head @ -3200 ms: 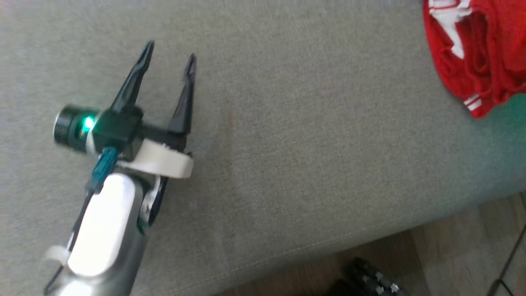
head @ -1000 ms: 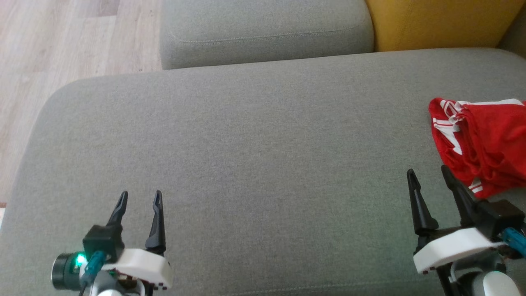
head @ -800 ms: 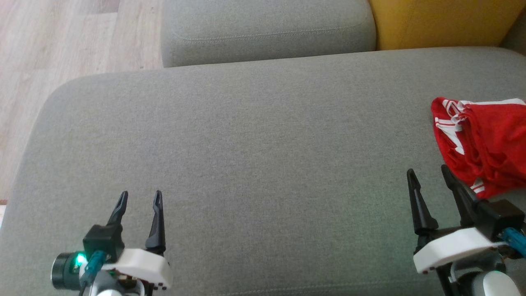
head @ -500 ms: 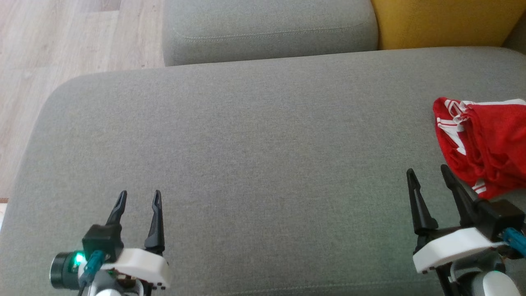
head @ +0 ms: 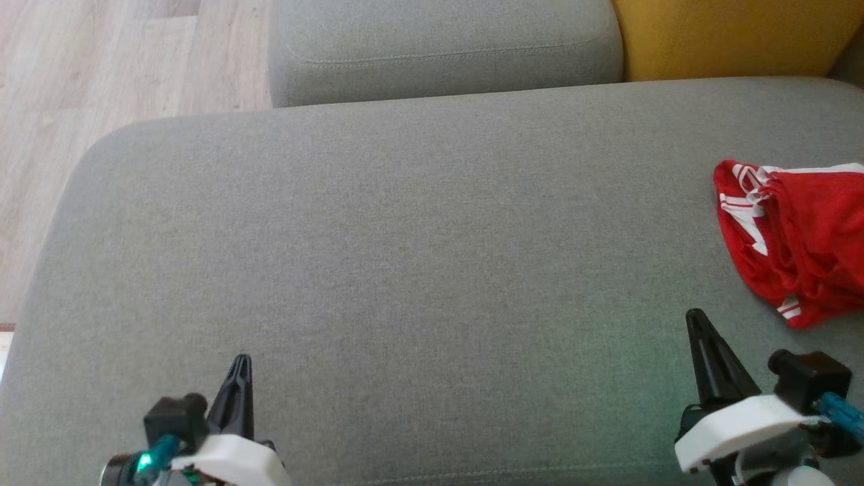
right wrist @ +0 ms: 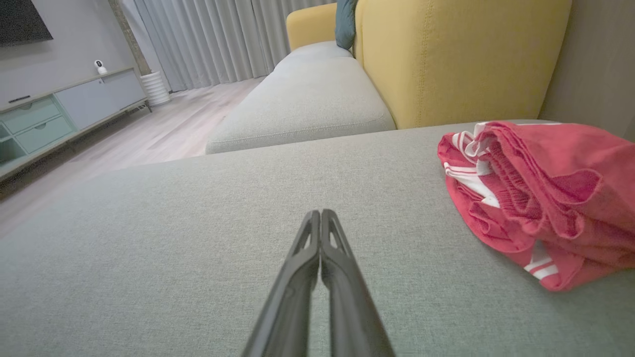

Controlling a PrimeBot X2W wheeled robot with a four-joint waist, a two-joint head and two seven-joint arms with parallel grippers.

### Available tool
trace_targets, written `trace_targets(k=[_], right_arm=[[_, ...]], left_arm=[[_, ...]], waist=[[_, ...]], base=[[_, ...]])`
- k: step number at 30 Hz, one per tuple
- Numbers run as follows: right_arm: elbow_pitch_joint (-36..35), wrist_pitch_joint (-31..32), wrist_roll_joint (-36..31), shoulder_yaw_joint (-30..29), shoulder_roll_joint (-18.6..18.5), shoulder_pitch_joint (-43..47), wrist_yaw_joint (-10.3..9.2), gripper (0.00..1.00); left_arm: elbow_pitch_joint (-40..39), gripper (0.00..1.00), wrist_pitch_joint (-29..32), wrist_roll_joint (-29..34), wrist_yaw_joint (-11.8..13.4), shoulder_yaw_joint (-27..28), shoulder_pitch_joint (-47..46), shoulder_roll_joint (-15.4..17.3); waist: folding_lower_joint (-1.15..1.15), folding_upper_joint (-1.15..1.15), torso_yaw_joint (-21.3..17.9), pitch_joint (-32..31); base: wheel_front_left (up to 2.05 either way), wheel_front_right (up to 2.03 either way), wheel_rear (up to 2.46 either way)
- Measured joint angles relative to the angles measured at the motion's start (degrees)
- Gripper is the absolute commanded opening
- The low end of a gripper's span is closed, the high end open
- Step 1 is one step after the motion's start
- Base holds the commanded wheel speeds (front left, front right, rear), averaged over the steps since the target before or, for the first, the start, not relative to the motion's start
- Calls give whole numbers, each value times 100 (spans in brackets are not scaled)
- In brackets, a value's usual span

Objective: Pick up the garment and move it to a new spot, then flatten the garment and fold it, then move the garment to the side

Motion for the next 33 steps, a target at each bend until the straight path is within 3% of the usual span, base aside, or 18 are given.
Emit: trace_targets(k=[33], right_arm=[[375,12,2218,-100,0,-227,-1,0]], left_arm=[[178,0,363,-2098,-491,475,-183,-123]], waist=[[0,0,39,21]], base=[[0,0,0]])
